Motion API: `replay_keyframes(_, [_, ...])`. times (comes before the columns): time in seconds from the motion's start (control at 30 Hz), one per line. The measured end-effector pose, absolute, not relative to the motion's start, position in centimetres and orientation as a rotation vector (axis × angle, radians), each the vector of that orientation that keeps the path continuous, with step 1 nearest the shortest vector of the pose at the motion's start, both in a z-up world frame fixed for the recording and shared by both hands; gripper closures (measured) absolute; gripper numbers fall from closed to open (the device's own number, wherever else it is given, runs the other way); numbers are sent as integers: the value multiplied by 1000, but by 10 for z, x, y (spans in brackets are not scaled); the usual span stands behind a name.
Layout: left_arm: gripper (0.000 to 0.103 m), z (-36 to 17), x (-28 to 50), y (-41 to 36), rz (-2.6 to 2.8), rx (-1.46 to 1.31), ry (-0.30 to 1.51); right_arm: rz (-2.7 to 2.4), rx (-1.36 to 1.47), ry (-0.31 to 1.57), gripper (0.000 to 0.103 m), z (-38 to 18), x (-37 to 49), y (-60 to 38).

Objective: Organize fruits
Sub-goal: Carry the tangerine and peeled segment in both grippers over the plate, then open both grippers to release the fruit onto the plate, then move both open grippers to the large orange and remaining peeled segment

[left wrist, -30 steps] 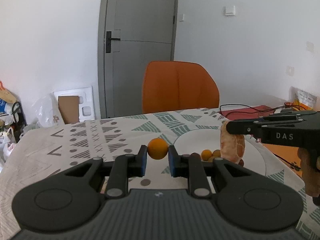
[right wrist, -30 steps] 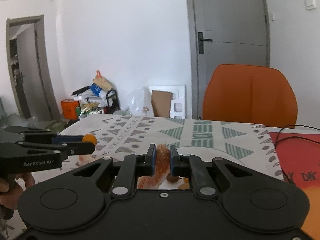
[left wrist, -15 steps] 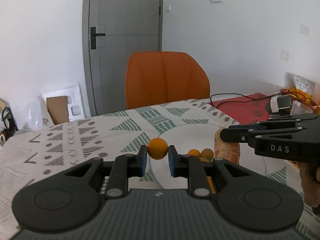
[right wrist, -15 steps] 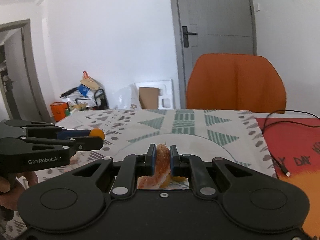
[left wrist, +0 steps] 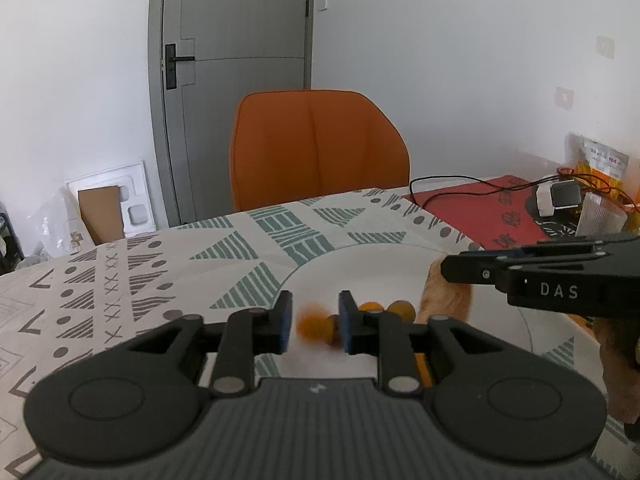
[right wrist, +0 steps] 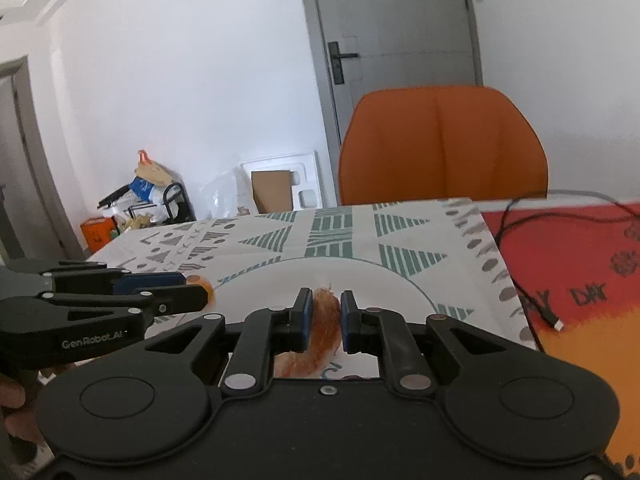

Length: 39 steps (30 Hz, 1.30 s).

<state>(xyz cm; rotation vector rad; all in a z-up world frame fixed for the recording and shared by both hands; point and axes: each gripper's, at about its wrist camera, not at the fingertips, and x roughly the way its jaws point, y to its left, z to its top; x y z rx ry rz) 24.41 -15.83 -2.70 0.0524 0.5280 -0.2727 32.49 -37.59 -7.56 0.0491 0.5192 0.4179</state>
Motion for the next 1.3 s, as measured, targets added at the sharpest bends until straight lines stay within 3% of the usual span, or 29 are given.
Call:
replay_keyframes(0.1, [69,-25,242,-157,-271,52,535,408,51,506,77,-72,322,-378])
replay_keyframes(0.17, [47,-23,238,-154,-253,63,531,409,54,499,73,-70,321,-378])
replay_keyframes(0.27, [31,-20,230,-148,-219,79,504,403,53,492,62,-66,318,-380])
replay_keyframes(0.33, [25,-18,226,-143,-196,79,495,400,56,490,51,-64,317,-381])
replay_keyframes(0.53, [21,-11,214,-125,-139,56,487,437,56,483,34,-58,310,-378])
replay_keyframes(0.9, [13,-1,183,-93,-60,37,506,575,22,500,12,-55,294,-349])
replay_keyframes(1.3, [9,2,153,-65,31,23,533,761,10,523,5,-51,266,-315])
